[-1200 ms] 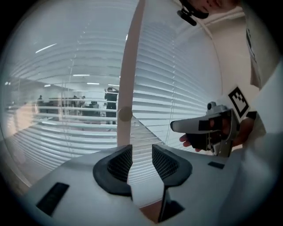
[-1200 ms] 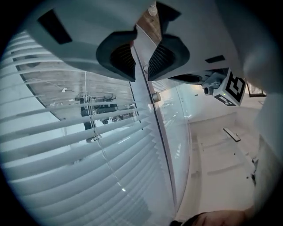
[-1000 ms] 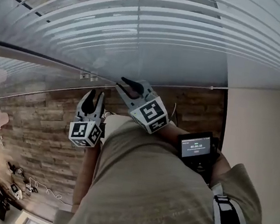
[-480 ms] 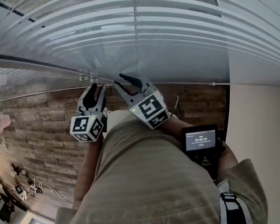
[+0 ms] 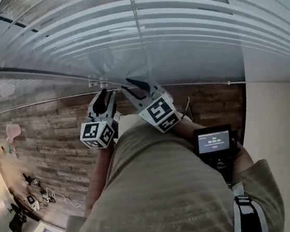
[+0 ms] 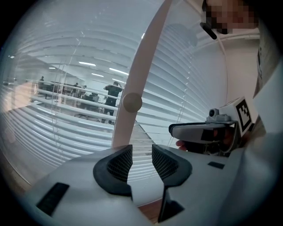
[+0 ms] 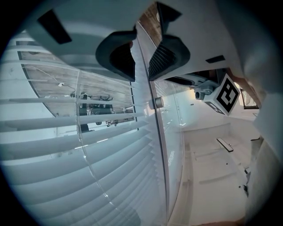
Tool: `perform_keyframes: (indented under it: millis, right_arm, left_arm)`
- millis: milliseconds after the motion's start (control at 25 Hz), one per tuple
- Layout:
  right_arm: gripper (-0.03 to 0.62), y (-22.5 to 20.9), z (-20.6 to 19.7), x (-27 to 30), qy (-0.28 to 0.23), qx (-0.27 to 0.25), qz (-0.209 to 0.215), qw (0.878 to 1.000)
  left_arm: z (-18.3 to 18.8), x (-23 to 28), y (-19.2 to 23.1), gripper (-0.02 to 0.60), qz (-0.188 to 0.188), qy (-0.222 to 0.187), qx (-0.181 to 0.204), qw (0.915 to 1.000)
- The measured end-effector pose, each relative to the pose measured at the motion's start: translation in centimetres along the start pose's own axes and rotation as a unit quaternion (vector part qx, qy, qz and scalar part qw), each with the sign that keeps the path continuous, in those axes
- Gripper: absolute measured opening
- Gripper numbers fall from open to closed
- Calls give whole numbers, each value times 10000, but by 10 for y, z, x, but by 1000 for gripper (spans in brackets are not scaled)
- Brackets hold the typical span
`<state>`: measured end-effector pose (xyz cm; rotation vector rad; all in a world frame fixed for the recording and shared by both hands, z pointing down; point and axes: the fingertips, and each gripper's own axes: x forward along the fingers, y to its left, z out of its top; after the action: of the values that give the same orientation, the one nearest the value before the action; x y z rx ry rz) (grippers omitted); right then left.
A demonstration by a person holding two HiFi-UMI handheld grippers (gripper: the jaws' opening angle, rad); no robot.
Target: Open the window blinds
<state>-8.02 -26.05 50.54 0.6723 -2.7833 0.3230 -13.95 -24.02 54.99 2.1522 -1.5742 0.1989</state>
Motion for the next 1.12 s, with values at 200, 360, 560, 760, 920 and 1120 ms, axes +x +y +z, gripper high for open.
perform_keyframes:
  millis: [200,360,560,760,920,1120]
  right_arm:
    - [89,-6,1,0,-17,103,-75,9999]
    - [89,-12,-3,0,21,210,-133,9997]
    - [89,-12,-11,1,96,287,-121,9995]
    - [89,-16,-18,-1,135,467,-167,9987]
    - [89,-22,-10,0,94,518,-226,9984]
    - [89,-13,-13,0,124,491,-355,9981]
  left_arm:
    - [-1,3,-1,149,-40,42,3,10000]
    - [-3,6,-1,150,-63,89,-28,9999]
    - [-12,9,-1,149,-71,169,-81,9998]
    - [-18,11,-5,149,-123,246,-117,9996]
    - [-10,14,-3,149,-160,305,-98,9994]
    - [-20,7,-10,149,-360,396,-68,9985]
